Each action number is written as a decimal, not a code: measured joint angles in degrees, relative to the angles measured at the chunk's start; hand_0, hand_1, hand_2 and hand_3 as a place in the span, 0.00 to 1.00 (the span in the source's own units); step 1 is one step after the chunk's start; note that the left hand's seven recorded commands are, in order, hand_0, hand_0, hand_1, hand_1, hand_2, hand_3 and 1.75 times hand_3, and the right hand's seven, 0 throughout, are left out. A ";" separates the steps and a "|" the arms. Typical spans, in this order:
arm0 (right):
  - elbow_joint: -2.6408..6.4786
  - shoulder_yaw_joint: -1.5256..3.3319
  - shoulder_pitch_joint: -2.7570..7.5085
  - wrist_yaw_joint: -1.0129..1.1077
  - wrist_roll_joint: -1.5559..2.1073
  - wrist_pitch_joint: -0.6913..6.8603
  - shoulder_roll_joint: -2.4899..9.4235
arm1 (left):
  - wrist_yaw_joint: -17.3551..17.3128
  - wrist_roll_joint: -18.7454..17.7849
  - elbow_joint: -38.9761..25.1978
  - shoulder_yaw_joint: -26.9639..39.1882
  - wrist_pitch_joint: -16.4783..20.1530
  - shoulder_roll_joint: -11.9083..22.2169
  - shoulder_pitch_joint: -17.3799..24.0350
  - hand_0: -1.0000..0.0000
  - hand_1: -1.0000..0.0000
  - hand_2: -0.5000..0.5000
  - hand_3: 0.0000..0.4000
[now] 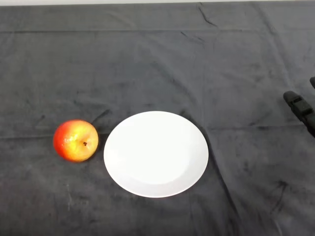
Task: Move the apple to the plate
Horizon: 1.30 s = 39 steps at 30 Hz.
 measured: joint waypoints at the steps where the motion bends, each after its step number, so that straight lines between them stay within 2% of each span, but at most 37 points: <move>1: 0.00 0.00 0.00 0.00 0.00 0.00 0.00 | 0.00 0.03 0.00 -0.05 0.00 0.00 -0.01 1.00 1.00 0.50 0.00; 5: 0.00 0.00 0.00 0.00 0.00 0.00 0.00 | 0.00 0.24 0.00 -0.19 0.00 -0.01 -0.08 1.00 1.00 0.50 0.00; 19: 0.00 0.00 0.00 0.00 0.00 0.00 0.00 | 0.03 4.28 0.00 -1.51 0.00 -0.16 -1.41 1.00 1.00 0.50 0.00; 26: 0.00 -0.01 0.00 0.00 0.00 0.00 0.01 | 0.07 6.71 0.00 -5.09 0.00 -0.32 -2.81 1.00 1.00 0.50 0.00; 32: 0.00 -0.01 0.00 0.00 0.00 0.00 0.02 | -0.06 9.03 0.00 -7.82 -0.02 -1.78 -2.98 1.00 1.00 0.50 0.00; 39: 0.00 -0.01 0.00 0.00 0.00 0.00 0.04 | -3.02 12.16 0.00 -11.05 -0.01 -3.37 -3.04 1.00 1.00 0.50 0.00</move>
